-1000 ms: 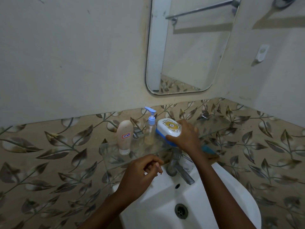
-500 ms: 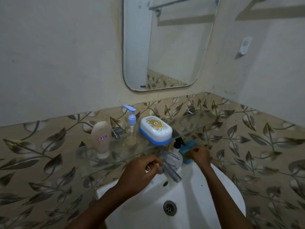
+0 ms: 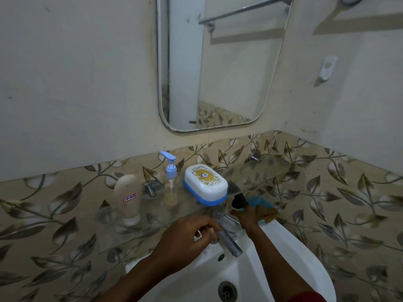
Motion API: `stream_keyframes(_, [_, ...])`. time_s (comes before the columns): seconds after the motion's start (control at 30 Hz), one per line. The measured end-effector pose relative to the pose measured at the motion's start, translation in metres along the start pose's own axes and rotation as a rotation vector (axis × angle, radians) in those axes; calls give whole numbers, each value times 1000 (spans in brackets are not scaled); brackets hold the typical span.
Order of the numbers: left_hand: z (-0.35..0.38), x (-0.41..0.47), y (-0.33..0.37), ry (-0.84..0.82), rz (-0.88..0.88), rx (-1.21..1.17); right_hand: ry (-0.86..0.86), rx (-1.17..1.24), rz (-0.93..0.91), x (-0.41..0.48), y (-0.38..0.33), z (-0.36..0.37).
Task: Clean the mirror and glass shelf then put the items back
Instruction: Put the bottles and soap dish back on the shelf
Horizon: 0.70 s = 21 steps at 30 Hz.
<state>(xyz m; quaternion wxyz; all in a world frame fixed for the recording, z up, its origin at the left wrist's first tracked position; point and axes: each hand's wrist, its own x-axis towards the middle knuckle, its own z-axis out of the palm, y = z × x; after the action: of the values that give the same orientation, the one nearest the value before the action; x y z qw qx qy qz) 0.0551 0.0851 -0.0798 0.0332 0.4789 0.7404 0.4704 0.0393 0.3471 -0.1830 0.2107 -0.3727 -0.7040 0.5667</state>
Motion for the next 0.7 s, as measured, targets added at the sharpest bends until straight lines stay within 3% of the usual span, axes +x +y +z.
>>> stream_keyframes(0.13, [-3,-1,4,7,4,-16,-14,18,-13,-1,8,-5])
stream_keyframes(0.47, [-7,8,9,9,48,-18,155,178,-34,-38,25,-62])
stream_keyframes(0.7, [-13,24,22,39,93,-130,286,204,-237,-58,-32,-114])
